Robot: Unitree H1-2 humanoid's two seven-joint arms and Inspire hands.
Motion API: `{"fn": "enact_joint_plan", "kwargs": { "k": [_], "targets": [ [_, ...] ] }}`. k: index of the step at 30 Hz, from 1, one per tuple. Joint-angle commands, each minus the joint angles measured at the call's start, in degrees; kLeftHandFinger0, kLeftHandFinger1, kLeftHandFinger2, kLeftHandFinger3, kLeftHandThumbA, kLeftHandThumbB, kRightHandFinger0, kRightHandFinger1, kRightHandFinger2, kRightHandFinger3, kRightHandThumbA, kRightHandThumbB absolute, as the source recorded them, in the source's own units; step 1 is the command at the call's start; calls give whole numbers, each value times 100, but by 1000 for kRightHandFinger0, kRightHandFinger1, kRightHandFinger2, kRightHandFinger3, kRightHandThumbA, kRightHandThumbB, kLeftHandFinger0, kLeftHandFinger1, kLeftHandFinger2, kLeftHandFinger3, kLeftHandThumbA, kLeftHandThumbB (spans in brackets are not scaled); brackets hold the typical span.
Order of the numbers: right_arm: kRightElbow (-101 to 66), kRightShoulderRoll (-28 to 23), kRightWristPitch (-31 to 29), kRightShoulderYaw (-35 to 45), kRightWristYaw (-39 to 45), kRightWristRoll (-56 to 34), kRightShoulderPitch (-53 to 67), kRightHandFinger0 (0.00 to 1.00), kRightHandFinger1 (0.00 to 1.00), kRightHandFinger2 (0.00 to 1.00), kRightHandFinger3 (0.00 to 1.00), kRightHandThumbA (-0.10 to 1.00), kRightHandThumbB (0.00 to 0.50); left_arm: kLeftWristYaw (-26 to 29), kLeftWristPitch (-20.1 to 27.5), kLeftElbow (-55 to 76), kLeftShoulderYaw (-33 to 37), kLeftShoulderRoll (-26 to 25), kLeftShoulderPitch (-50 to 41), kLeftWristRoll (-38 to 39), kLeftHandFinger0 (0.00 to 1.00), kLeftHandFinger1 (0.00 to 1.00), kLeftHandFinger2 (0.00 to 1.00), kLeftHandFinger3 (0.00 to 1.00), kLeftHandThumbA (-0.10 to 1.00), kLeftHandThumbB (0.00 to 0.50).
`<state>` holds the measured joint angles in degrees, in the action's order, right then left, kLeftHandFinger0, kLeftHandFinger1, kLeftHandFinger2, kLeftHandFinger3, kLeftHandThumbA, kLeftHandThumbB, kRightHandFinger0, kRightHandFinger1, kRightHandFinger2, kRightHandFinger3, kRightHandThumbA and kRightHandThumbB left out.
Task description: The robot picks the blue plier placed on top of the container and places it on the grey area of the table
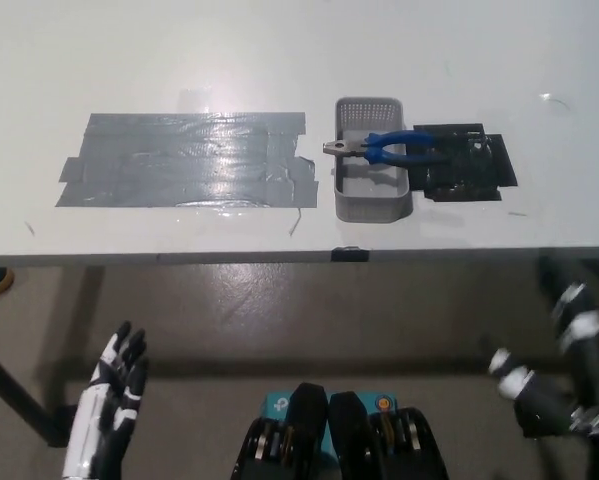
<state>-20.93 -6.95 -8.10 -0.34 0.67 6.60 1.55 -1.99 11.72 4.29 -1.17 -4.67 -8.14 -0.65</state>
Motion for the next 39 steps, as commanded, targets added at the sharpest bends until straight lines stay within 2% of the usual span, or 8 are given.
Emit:
{"fn": "enact_joint_plan", "kwargs": {
  "k": [1,4,15,21,26,27,32,39],
  "targets": [
    [-623,-347,516,264,121,56,-615,1000,1000,1000,1000,666,124,-4,141,268,158,98,-43,-167,1000,1000,1000,1000,864,113],
    [-640,-604,1110,339,246,53,-1383,1000,1000,1000,1000,720,182,44,-66,251,168,64,195,-306,1000,1000,1000,1000,866,115],
    [723,-1326,2476,-115,1077,-49,-3595,1000,1000,1000,1000,769,191,29,-170,254,253,61,464,-481,1000,1000,1000,1000,816,120],
    [2117,-1812,2933,-1035,1791,372,-5037,1000,1000,1000,1000,861,257,19,-256,281,218,17,361,-478,1000,1000,1000,1000,841,134],
    [3246,-1854,3271,-1799,2255,720,-6216,1000,1000,1000,1000,924,286,36,-214,208,159,4,400,-430,1000,1000,1000,1000,843,141],
    [3454,-1815,3305,-1908,2328,731,-6413,1000,1000,1000,1000,913,301,10,-257,192,169,18,415,-384,1000,1000,1000,1000,843,137],
    [4397,-1484,3327,-2344,2482,827,-7038,1000,1000,1000,1000,816,289,-13,-365,308,184,-24,411,-457,1000,1000,1000,1000,864,131],
    [5724,-1251,3198,-3065,2496,1402,-7779,1000,1000,1000,1000,838,333,-72,-450,292,229,-76,599,-439,1000,1000,1000,1000,848,134]
  ]
}}
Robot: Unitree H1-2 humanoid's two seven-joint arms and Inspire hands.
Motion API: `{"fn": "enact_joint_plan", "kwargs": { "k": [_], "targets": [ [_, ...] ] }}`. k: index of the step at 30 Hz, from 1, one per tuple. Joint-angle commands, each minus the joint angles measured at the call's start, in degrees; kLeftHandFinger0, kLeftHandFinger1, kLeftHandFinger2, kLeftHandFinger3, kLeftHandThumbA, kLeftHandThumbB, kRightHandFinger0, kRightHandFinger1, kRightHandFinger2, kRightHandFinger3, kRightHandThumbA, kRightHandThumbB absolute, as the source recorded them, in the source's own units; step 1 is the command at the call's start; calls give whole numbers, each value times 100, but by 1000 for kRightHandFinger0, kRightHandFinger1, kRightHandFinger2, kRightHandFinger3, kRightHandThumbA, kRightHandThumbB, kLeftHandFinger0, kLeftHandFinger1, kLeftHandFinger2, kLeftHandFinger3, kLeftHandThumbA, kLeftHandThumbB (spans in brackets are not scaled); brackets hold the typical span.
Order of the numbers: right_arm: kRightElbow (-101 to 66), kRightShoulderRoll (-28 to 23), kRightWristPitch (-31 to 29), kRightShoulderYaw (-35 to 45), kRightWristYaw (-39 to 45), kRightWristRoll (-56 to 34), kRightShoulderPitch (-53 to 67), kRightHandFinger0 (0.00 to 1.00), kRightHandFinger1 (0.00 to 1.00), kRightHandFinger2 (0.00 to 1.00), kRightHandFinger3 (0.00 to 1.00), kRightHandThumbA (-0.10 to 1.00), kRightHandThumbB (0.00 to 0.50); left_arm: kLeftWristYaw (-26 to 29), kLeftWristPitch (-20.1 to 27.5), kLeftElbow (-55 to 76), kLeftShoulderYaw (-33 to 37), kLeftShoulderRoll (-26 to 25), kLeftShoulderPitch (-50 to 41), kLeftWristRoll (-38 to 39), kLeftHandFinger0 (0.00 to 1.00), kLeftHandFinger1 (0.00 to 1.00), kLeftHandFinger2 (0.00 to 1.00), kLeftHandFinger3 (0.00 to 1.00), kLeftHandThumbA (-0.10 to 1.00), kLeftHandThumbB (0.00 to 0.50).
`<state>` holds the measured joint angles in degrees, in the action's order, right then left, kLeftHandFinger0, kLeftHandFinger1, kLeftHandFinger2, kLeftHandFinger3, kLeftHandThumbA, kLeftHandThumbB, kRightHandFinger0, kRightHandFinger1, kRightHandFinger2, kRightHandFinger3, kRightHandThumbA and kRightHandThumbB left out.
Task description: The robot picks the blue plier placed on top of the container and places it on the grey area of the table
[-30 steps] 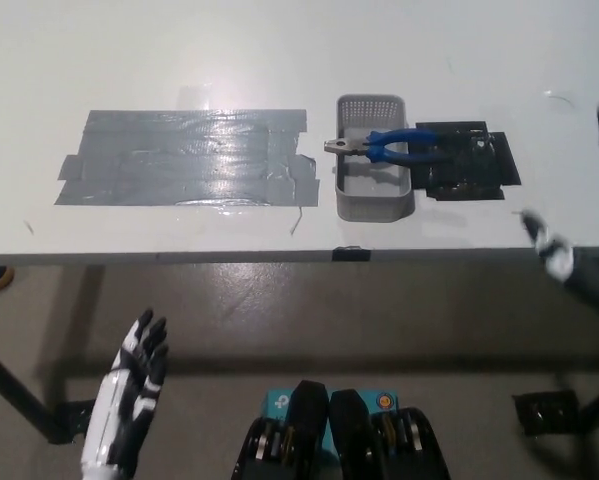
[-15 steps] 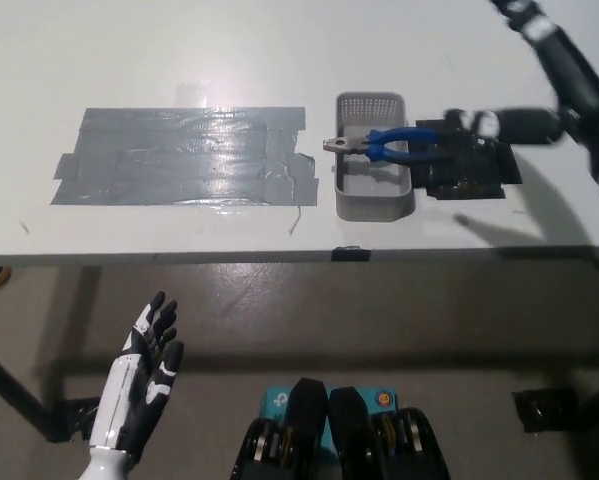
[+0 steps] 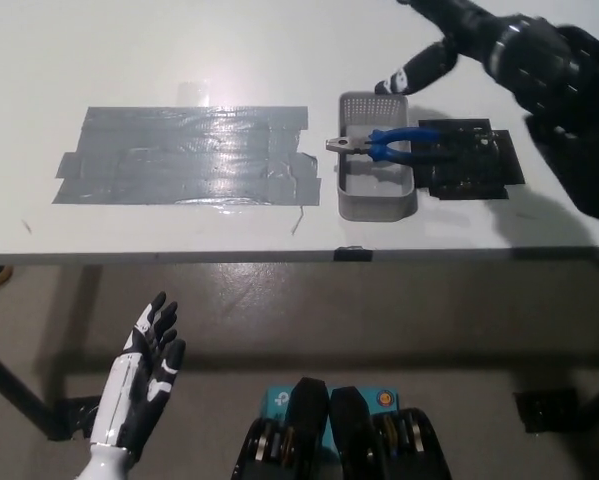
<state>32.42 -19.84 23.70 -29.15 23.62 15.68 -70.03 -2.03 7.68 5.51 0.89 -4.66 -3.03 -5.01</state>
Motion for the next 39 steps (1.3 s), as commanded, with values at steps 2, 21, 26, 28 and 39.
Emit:
{"fn": "enact_joint_plan", "kwargs": {
  "k": [2,21,26,28,39],
  "targets": [
    [656,63,-182,-446,144,734,-677,1000,1000,1000,1000,851,319,-62,-45,220,40,-85,-34,-41,1000,1000,1000,1000,853,131],
    [1811,445,-523,-714,-158,1316,-634,1000,1000,1000,1000,851,316,-189,-338,431,109,-56,150,161,1000,1000,1000,1000,831,135],
    [1808,488,-496,-643,-69,1329,-599,1000,1000,1000,1000,858,322,-207,-221,345,135,-61,121,125,1000,1000,1000,1000,835,122],
    [2183,671,-733,-578,-190,1267,-739,1000,1000,1000,1000,855,330,-168,-183,288,167,-73,195,-35,1000,1000,1000,1000,851,113],
    [2431,1115,-704,-575,-257,1435,-738,1000,1000,1000,1000,906,321,-139,-141,337,210,-62,101,-120,1000,1000,1000,1000,849,125]
  ]
}}
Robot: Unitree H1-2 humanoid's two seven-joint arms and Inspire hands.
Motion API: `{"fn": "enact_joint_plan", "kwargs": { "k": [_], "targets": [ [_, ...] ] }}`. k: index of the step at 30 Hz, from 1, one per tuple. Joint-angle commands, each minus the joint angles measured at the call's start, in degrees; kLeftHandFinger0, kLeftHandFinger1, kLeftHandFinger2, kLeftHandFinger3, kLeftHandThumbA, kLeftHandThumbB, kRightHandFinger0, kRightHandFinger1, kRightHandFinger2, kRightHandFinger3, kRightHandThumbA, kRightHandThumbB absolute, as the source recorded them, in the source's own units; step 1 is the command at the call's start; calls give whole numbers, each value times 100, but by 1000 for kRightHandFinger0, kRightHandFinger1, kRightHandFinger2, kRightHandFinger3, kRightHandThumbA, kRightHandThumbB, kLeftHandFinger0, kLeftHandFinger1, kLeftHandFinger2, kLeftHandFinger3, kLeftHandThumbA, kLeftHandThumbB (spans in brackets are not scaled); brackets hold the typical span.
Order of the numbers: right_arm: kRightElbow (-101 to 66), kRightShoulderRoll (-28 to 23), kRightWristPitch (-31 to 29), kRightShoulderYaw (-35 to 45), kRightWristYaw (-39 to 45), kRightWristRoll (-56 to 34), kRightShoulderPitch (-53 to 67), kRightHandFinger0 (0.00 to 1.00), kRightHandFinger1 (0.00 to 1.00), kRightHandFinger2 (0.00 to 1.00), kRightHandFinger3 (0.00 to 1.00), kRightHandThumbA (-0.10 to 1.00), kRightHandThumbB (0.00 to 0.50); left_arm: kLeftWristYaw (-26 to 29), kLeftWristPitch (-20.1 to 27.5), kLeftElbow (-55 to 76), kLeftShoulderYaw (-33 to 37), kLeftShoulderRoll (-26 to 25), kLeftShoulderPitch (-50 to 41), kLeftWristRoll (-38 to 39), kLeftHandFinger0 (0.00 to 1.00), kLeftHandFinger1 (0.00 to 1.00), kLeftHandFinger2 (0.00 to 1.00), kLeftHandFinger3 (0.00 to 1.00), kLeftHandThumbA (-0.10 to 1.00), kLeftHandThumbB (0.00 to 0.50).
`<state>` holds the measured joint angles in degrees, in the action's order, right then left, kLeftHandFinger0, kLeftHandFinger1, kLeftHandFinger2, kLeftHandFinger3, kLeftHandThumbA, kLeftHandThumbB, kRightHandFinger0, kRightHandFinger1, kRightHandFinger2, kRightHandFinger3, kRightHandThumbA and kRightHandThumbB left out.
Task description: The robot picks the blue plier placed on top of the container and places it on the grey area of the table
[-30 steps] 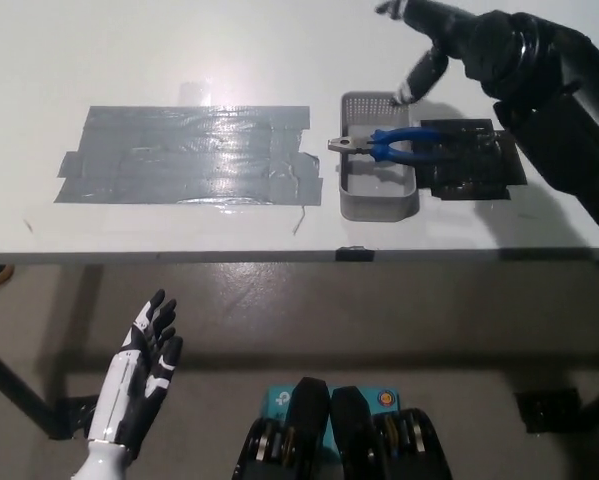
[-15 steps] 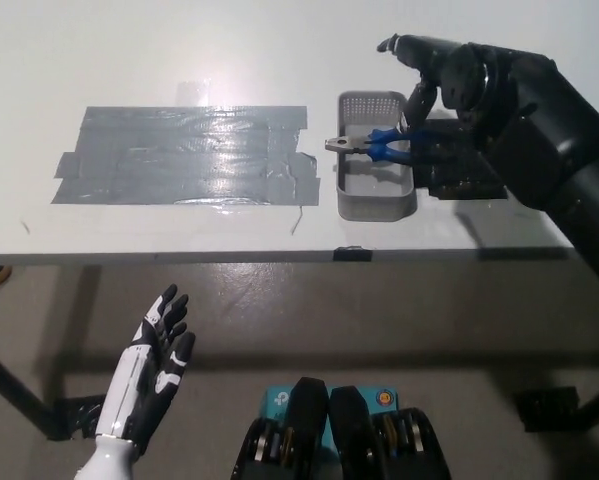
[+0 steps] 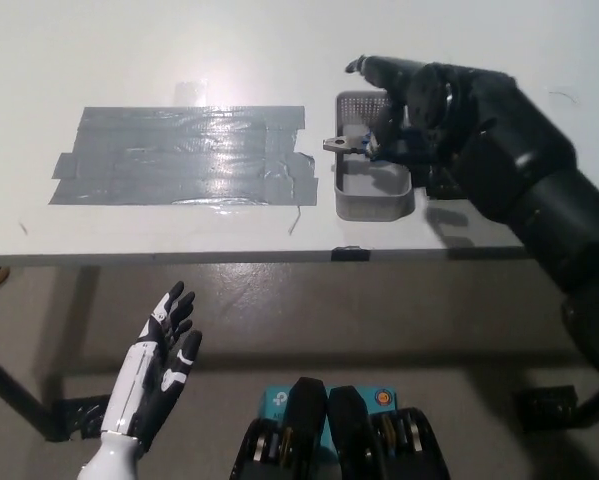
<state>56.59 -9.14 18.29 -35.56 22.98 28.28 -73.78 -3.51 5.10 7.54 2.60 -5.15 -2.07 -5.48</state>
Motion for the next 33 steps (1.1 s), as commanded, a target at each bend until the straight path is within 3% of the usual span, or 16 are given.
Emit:
{"fn": "enact_joint_plan", "kwargs": {
  "k": [1,11,17,27,29,33],
  "targets": [
    [14,64,-138,94,-199,158,-344,1000,1000,1000,1000,904,321,-17,70,167,38,-24,0,-41,1000,1000,1000,1000,846,125],
    [489,158,-232,118,-350,163,-224,1000,1000,1000,1000,845,281,-34,51,164,25,40,-10,119,1000,1000,1000,1000,790,136],
    [889,101,-523,-5,-501,305,-249,1000,1000,1000,1000,898,300,-8,144,120,-25,-36,13,68,1000,1000,1000,1000,859,146],
    [902,37,-563,57,-555,323,-92,1000,1000,1000,1000,891,318,-28,98,159,28,-29,79,13,1000,1000,1000,1000,855,141],
    [828,67,-553,48,-515,334,-27,1000,1000,1000,1000,895,299,-42,6,184,7,-25,114,71,1000,1000,1000,1000,850,150],
    [954,263,-610,27,-636,355,135,1000,1000,1000,1000,882,333,-35,-9,184,24,-12,133,41,1000,1000,1000,1000,846,141]
  ]
}}
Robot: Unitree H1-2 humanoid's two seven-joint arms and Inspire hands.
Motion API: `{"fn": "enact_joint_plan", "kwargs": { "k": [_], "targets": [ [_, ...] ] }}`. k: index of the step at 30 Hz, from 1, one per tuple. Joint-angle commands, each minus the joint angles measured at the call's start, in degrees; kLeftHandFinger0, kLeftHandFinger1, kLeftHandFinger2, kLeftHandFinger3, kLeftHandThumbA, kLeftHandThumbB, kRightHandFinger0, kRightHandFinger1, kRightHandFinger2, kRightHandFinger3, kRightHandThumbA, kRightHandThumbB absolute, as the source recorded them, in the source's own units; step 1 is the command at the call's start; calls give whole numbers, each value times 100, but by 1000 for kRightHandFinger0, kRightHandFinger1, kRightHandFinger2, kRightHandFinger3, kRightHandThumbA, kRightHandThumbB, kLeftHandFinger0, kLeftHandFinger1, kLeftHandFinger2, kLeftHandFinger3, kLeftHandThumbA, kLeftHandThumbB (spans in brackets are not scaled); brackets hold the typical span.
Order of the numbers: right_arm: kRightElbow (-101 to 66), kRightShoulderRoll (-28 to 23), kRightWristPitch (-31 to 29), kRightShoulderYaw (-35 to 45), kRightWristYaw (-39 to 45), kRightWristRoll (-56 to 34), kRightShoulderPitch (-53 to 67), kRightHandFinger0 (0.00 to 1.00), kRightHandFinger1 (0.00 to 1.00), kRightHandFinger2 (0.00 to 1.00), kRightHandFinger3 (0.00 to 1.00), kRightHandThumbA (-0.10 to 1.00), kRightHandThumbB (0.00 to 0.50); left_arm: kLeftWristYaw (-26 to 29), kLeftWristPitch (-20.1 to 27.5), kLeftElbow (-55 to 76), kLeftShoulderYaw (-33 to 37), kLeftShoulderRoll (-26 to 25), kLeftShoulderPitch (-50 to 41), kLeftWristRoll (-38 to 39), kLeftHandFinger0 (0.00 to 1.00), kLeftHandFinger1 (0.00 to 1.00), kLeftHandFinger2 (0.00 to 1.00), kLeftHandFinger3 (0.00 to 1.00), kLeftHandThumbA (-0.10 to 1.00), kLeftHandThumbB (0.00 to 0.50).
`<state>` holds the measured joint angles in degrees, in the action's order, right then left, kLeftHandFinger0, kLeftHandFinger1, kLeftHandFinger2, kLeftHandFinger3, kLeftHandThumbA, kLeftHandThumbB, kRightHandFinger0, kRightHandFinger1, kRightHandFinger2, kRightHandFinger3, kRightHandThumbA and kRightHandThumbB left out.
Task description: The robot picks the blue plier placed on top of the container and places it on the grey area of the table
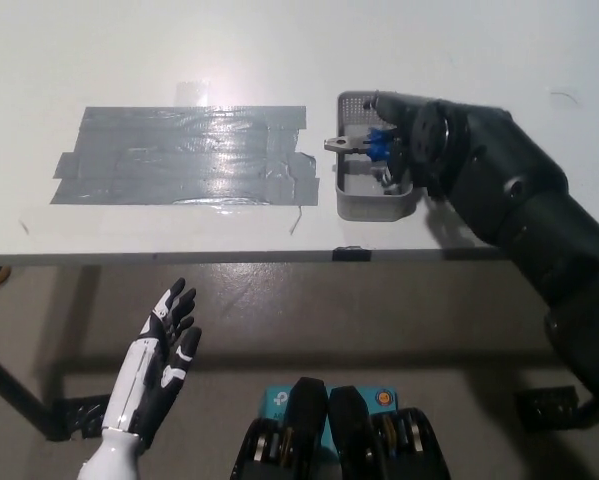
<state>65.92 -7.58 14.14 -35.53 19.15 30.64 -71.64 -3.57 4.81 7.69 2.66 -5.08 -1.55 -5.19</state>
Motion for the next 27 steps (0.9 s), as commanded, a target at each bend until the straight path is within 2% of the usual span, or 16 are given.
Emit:
{"fn": "enact_joint_plan", "kwargs": {
  "k": [1,5,8,12,14,15,16,17,18,19,21,22,24,27],
  "targets": [
    [29,153,-196,8,-252,127,-5,1000,1000,1000,1000,872,329,-35,71,148,34,-17,74,6,1000,1000,1000,1000,842,134],
    [171,198,-294,10,-276,138,168,1000,1000,1000,1000,866,339,-31,159,95,94,19,99,-25,1000,1000,1000,1000,825,123],
    [338,233,-299,87,-468,127,338,1000,1000,1000,1000,824,342,-5,129,143,110,24,77,-78,1000,1000,1000,1000,829,133],
    [527,222,-447,57,-486,166,425,1000,1000,1000,1000,732,295,6,170,144,117,24,62,-78,1000,1000,1000,1000,832,132],
    [586,207,-425,44,-554,198,440,1000,1000,1000,1000,304,197,-3,169,158,106,11,58,-53,1000,1000,1000,1000,832,130],
    [604,177,-515,-38,-817,316,469,749,846,897,934,21,135,1,174,161,98,5,58,-53,1000,1000,1000,1000,833,127],
    [615,166,-537,-66,-934,364,479,543,661,719,879,-74,134,4,170,165,95,5,52,-54,1000,1000,1000,1000,834,125],
    [585,124,-586,-81,-1202,427,525,346,460,538,818,-95,142,17,157,178,85,5,33,-60,1000,1000,1000,1000,835,125],
    [576,118,-608,-76,-1277,432,548,235,368,460,769,-100,143,21,156,190,83,7,10,-64,1000,1000,1000,1000,837,124],
    [520,58,-670,-49,-1608,463,607,103,248,389,659,-100,168,26,175,190,69,-2,-13,-56,1000,1000,1000,1000,848,128],
    [504,35,-763,-7,-1855,482,663,55,212,361,603,-100,172,35,204,208,58,-17,-52,-75,1000,1000,1000,1000,854,126],
    [491,12,-801,0,-1957,498,681,89,240,376,596,-100,185,33,238,202,49,-22,-62,-58,1000,1000,1000,1000,855,120],
    [488,-5,-858,-7,-2032,523,664,38,133,278,578,-100,205,44,252,203,20,-29,-81,-46,1000,1000,1000,1000,860,122],
    [528,-2,-1080,-7,-2326,557,605,0,51,221,552,-100,243,21,169,242,-28,-57,-34,0,1000,1000,1000,1000,871,126]
  ]
}}
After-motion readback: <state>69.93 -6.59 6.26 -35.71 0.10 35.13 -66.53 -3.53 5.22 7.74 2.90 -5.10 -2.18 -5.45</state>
